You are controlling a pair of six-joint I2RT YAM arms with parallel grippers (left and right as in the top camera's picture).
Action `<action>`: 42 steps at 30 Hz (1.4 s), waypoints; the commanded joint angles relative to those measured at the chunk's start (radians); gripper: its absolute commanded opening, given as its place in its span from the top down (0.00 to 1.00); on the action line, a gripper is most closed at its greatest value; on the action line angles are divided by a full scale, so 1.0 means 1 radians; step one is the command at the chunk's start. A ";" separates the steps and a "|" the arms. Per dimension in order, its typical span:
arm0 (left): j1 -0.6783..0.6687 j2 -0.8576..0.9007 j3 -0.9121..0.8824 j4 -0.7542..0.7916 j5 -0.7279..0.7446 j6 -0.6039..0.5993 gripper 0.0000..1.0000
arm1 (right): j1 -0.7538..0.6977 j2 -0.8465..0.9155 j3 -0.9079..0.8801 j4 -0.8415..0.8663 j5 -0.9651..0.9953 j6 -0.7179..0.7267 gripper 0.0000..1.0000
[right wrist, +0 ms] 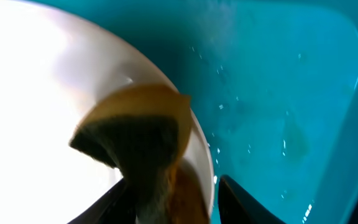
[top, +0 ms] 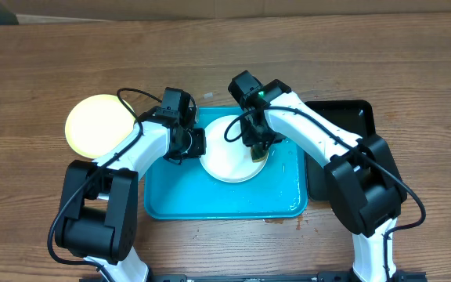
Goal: Clean dirty plates on tray and stack at the side
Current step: 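Scrub the white plate held by the left gripper with the sponge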
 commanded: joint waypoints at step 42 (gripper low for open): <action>-0.002 0.020 0.000 -0.005 -0.018 -0.003 0.81 | 0.003 0.007 -0.193 0.274 -0.363 -0.021 0.96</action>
